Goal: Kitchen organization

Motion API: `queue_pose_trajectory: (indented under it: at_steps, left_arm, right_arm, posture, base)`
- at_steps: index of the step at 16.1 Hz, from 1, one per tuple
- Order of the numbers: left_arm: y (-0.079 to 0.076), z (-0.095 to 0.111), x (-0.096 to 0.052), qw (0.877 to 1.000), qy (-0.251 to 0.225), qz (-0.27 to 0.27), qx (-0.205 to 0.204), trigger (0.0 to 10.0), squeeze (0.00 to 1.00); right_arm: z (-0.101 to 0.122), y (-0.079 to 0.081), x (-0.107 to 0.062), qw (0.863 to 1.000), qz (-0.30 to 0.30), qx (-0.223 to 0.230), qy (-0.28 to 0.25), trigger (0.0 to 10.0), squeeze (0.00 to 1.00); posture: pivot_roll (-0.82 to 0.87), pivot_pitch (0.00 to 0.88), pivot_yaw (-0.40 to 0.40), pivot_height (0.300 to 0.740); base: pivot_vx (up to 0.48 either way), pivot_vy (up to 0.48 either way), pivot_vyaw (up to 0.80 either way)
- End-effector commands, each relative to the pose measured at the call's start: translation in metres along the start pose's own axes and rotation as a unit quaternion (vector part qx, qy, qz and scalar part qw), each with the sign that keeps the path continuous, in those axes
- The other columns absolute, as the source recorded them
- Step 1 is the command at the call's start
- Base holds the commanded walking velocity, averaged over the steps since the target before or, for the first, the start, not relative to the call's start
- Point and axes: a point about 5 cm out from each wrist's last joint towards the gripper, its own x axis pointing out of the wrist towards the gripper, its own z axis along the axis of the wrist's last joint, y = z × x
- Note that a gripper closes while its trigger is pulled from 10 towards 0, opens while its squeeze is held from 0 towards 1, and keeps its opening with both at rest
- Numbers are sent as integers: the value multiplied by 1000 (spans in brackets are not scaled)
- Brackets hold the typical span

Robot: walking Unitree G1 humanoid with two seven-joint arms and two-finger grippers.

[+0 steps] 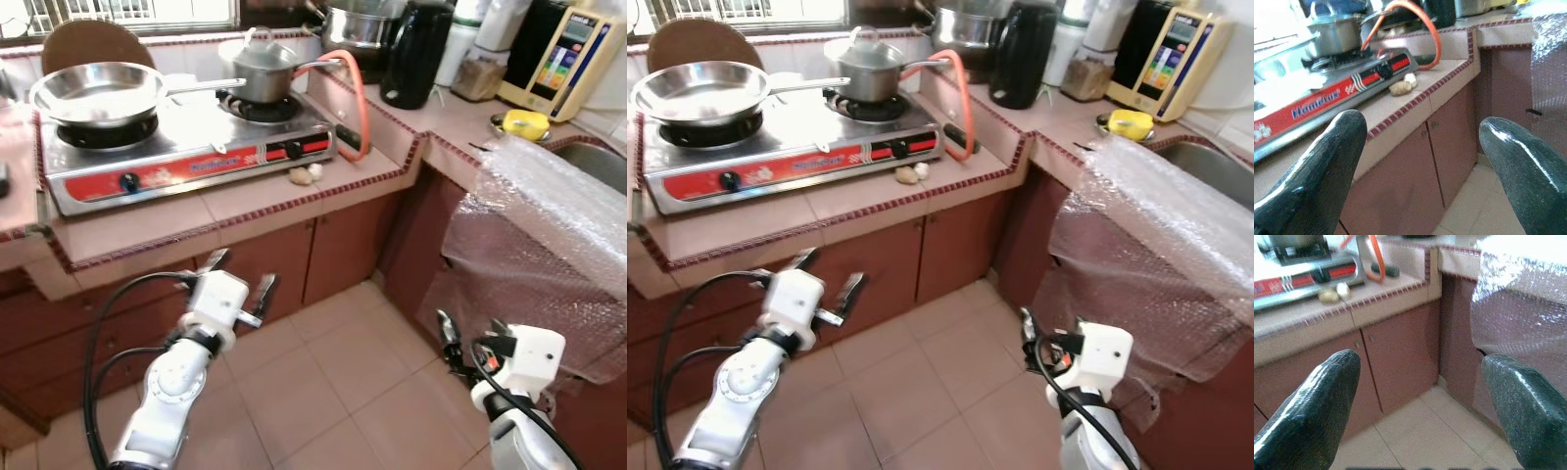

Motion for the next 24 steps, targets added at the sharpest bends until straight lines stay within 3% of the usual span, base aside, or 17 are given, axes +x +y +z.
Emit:
queue_pose_trajectory:
  at_steps: [1,4,9,12,18,24]
  left_arm:
    - [1,-1,1,1000,4,-2,1,10000,0]
    - [4,-3,-1,1000,12,-6,-7,10000,0]
    - [3,-3,-4,1000,6,-12,14,10000,0]
    - [6,-1,0,999,-1,1,33,10000,0]
    - [1,-1,1,1000,-4,3,26,10000,0]
    - [-2,-5,-5,1000,2,8,21,10000,0]
  right_arm:
    - [1,-1,-1,1000,-4,-7,-3,10000,0]
    - [0,2,-1,1000,-7,-3,-7,10000,0]
    - [-1,1,-3,1000,-19,0,-16,10000,0]
    - [0,4,-2,1000,-18,-2,-22,10000,0]
    - [-1,2,-1,1000,-15,-5,-19,10000,0]
    - [-3,4,-1,1000,-4,-10,-10,10000,0]
  posture:
    - [180,0,-57,740]
    - [183,0,-37,740]
    - [187,0,-4,740]
    - [179,0,3,740]
    - [185,0,-15,740]
    - [187,0,-39,740]
  base:
    - [0,0,-800]
    - [0,0,-800]
    - [0,0,-764]
    - [0,0,0]
    - [0,0,0]
    - [0,0,-800]
